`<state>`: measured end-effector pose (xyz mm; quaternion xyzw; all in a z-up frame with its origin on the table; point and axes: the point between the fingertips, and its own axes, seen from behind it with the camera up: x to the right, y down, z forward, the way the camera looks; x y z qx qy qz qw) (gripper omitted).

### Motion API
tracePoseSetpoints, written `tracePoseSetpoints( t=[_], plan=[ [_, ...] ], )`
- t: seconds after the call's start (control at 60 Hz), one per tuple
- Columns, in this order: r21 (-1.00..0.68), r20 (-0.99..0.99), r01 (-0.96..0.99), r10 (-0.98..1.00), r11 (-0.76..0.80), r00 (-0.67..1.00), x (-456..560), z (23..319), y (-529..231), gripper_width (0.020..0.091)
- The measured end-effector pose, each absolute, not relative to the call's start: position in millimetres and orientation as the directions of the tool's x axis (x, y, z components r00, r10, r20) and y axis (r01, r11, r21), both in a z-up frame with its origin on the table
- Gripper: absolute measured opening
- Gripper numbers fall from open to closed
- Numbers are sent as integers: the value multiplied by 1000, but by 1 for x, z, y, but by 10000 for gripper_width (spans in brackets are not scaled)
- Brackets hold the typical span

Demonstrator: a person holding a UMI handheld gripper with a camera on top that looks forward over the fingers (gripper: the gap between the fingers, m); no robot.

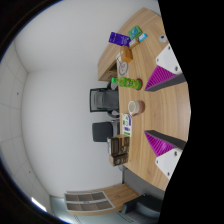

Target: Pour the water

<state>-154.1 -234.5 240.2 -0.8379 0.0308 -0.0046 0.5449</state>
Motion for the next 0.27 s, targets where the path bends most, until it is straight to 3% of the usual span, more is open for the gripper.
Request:
tracePoseSetpoints(
  t=[0.267],
  plan=[
    [-931,-16,-29,-37,-364,999,-179,274,-243,792]
  ],
)
